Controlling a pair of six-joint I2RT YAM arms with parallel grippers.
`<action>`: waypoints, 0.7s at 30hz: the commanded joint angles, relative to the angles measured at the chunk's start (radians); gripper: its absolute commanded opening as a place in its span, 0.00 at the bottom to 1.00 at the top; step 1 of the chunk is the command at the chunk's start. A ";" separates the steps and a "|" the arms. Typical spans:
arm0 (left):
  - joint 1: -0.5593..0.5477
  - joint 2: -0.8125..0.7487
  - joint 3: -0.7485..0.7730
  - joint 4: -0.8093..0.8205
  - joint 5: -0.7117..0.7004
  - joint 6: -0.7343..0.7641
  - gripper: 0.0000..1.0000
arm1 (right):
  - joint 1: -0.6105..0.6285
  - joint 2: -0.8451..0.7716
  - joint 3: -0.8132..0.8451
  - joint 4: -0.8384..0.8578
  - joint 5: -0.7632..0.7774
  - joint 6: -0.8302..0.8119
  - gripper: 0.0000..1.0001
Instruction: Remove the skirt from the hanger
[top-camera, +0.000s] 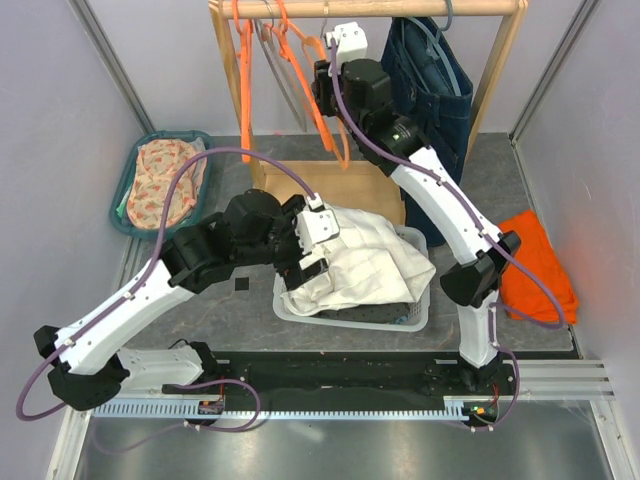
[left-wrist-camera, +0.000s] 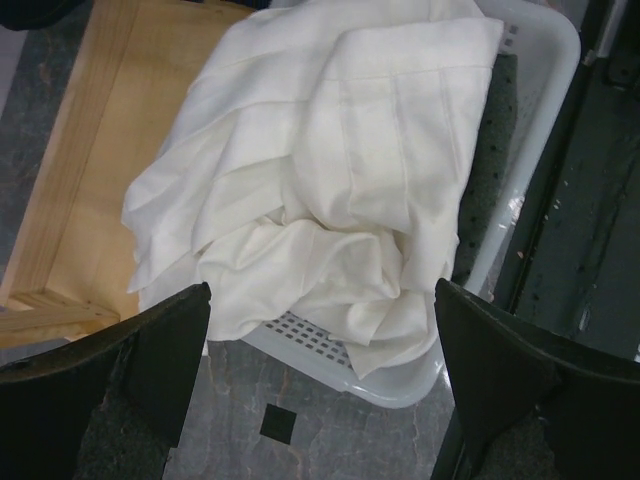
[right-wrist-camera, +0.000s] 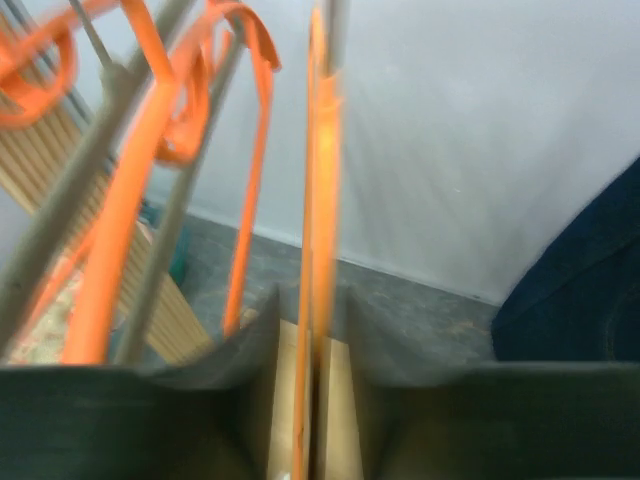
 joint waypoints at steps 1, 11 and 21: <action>0.024 0.030 -0.056 0.148 -0.091 -0.059 1.00 | 0.003 -0.105 -0.153 -0.016 0.144 -0.020 0.61; 0.031 0.143 -0.240 0.403 -0.227 -0.079 1.00 | 0.003 -0.505 -0.493 0.077 0.198 -0.017 0.91; 0.031 0.309 -0.237 0.712 -0.436 -0.021 0.99 | 0.001 -0.671 -0.521 0.078 0.299 -0.078 0.92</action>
